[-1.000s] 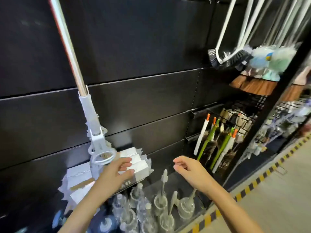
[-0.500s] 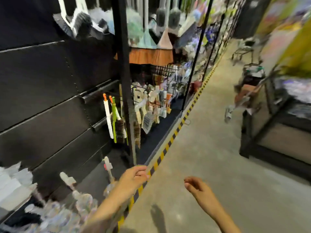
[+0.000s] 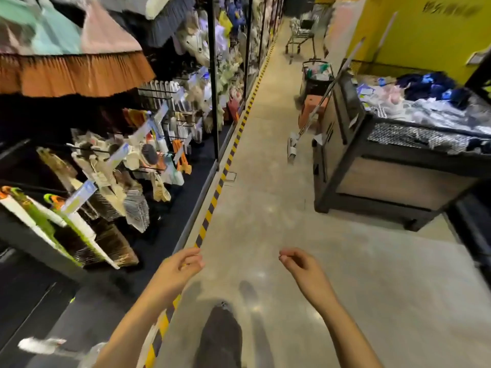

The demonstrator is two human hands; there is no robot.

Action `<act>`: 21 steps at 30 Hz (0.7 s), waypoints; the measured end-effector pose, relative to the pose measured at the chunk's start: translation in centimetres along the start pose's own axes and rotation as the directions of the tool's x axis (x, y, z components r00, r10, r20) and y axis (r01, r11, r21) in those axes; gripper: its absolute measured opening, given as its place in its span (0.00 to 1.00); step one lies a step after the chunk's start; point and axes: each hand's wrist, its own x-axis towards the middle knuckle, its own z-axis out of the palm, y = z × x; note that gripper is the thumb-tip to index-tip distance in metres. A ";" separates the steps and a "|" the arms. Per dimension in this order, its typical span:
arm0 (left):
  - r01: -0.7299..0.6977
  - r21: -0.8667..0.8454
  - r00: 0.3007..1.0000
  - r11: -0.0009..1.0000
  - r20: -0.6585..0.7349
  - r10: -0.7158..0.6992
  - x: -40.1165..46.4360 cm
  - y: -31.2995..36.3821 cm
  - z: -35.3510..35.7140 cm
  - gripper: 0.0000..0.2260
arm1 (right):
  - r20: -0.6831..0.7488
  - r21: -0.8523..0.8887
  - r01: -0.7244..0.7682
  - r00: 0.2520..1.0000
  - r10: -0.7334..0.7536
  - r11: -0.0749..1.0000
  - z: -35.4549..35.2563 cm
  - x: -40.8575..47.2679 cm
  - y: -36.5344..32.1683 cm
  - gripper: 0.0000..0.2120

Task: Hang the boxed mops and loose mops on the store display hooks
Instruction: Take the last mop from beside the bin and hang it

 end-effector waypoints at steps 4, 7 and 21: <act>0.064 -0.049 0.997 0.997 -0.033 -0.065 9.4 2.9 -1.2 0.11 | 0.000 0.023 0.026 1.000 -0.026 0.999 -0.8 9.3 -2.9 0.07; 0.100 -0.091 0.994 0.991 -0.030 -0.103 16.8 6.2 -1.6 0.09 | -0.033 0.026 0.009 0.999 -0.008 1.000 -2.1 16.2 -5.0 0.06; -0.216 0.184 0.939 0.959 0.307 0.153 44.7 26.6 7.0 0.20 | -0.276 0.055 -0.205 0.937 0.212 0.977 -12.4 39.9 -4.2 0.07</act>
